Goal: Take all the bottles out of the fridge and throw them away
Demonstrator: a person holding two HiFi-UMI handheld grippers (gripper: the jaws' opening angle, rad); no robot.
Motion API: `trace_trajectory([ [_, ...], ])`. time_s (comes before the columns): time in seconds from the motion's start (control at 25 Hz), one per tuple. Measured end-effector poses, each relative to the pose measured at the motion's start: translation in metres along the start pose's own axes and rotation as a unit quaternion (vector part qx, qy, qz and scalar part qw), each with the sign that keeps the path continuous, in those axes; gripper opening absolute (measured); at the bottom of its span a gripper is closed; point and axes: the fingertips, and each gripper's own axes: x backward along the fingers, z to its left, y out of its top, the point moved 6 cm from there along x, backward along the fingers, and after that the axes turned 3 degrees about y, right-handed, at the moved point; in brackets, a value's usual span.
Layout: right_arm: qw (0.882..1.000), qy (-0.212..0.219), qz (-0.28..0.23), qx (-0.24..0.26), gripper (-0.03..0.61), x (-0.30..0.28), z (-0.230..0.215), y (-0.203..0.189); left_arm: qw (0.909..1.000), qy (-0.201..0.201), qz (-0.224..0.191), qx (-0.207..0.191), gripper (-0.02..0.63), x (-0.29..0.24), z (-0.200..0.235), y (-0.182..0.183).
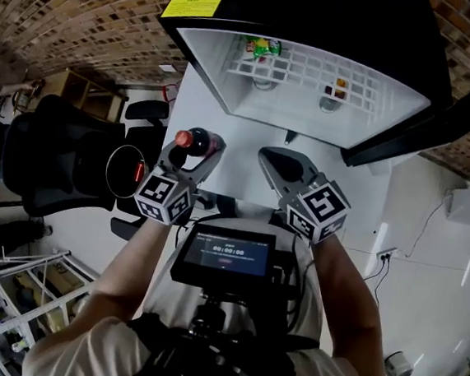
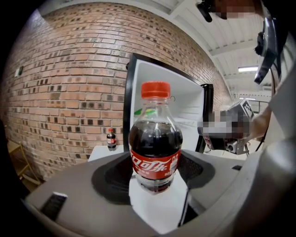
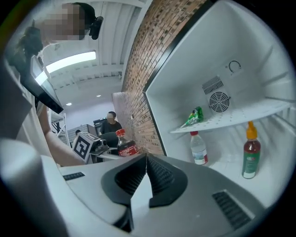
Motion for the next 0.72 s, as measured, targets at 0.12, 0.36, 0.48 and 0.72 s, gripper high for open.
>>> trace_trajectory([
  [0.12, 1.0, 0.007, 0.004, 0.001, 0.003, -0.031, 0.014, 0.002, 0.9999, 0.009, 0.0, 0.009, 0.318, 0.015, 0.029, -0.006],
  [0.36, 0.999, 0.022, 0.028, 0.005, 0.003, -0.086, 0.035, 0.001, 0.9991, 0.033, 0.008, 0.024, 0.318, 0.041, 0.084, -0.022],
  [0.48, 0.999, 0.03, 0.043, 0.008, 0.003, -0.11, 0.041, -0.002, 0.998, 0.047, 0.01, 0.04, 0.318, 0.052, 0.105, -0.035],
  [0.72, 0.996, 0.057, 0.072, 0.009, 0.003, -0.157, 0.059, -0.01, 0.9927, 0.096, 0.014, 0.073, 0.318, 0.084, 0.149, -0.064],
])
